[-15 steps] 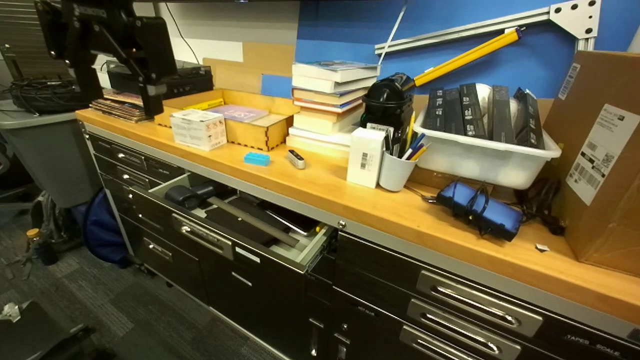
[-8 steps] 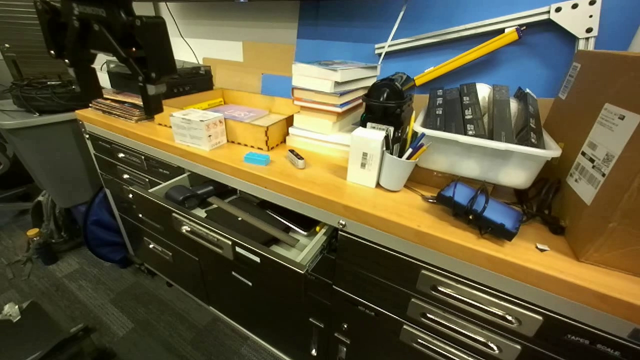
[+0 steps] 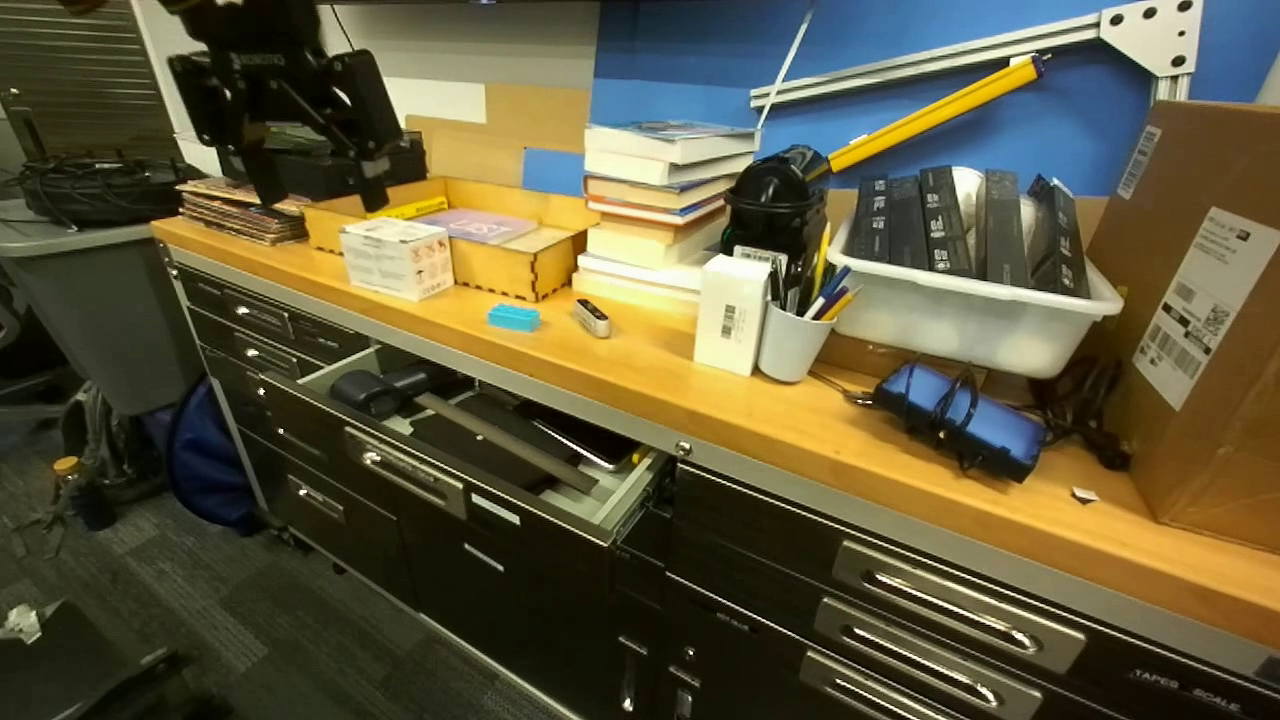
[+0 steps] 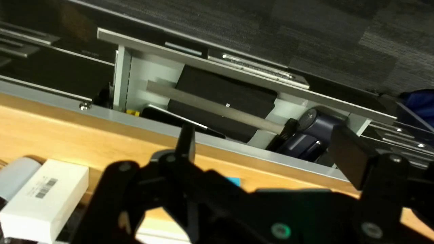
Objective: Put the blue block inside the open drawer then close the drawer
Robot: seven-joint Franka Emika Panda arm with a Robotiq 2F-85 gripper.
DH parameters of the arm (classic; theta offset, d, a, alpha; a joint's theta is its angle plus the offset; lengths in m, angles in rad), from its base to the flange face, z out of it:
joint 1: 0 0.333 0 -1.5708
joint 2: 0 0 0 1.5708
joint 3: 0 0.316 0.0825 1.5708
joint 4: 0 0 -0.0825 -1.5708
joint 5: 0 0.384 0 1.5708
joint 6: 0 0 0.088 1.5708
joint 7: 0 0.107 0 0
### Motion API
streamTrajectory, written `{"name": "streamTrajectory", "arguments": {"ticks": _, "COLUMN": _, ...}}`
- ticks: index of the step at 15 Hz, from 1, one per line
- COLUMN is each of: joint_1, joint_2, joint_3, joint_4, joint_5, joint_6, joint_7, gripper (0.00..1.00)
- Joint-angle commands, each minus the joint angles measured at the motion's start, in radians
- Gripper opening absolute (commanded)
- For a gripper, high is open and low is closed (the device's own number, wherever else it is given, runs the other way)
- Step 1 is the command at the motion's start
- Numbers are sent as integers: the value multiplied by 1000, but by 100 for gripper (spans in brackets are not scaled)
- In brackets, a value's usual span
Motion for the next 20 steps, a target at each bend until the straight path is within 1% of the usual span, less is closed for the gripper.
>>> {"name": "streamTrajectory", "arguments": {"ticks": 1, "joint_1": 2, "joint_2": 157, "joint_3": 93, "joint_4": 50, "joint_5": -83, "joint_6": 197, "joint_7": 121, "gripper": 100}}
{"name": "streamTrajectory", "arguments": {"ticks": 3, "joint_1": -17, "joint_2": 240, "joint_3": 150, "joint_4": 63, "joint_5": -166, "joint_6": 312, "joint_7": 222, "gripper": 100}}
{"name": "streamTrajectory", "arguments": {"ticks": 5, "joint_1": -38, "joint_2": 325, "joint_3": 197, "joint_4": 88, "joint_5": -267, "joint_6": 401, "joint_7": 343, "gripper": 100}}
{"name": "streamTrajectory", "arguments": {"ticks": 8, "joint_1": -68, "joint_2": 445, "joint_3": 236, "joint_4": 140, "joint_5": -436, "joint_6": 475, "joint_7": 536, "gripper": 100}}
{"name": "streamTrajectory", "arguments": {"ticks": 11, "joint_1": -77, "joint_2": 535, "joint_3": 233, "joint_4": 176, "joint_5": -605, "joint_6": 537, "joint_7": 769, "gripper": 100}}
{"name": "streamTrajectory", "arguments": {"ticks": 14, "joint_1": -51, "joint_2": 580, "joint_3": 204, "joint_4": 182, "joint_5": -801, "joint_6": 567, "joint_7": 995, "gripper": 100}}
{"name": "streamTrajectory", "arguments": {"ticks": 15, "joint_1": -35, "joint_2": 592, "joint_3": 195, "joint_4": 179, "joint_5": -842, "joint_6": 564, "joint_7": 1032, "gripper": 100}}
{"name": "streamTrajectory", "arguments": {"ticks": 17, "joint_1": -13, "joint_2": 629, "joint_3": 181, "joint_4": 174, "joint_5": -882, "joint_6": 556, "joint_7": 1082, "gripper": 100}}
{"name": "streamTrajectory", "arguments": {"ticks": 18, "joint_1": -3, "joint_2": 650, "joint_3": 176, "joint_4": 174, "joint_5": -877, "joint_6": 560, "joint_7": 1090, "gripper": 100}}
{"name": "streamTrajectory", "arguments": {"ticks": 20, "joint_1": 18, "joint_2": 690, "joint_3": 166, "joint_4": 179, "joint_5": -831, "joint_6": 571, "joint_7": 1064, "gripper": 100}}
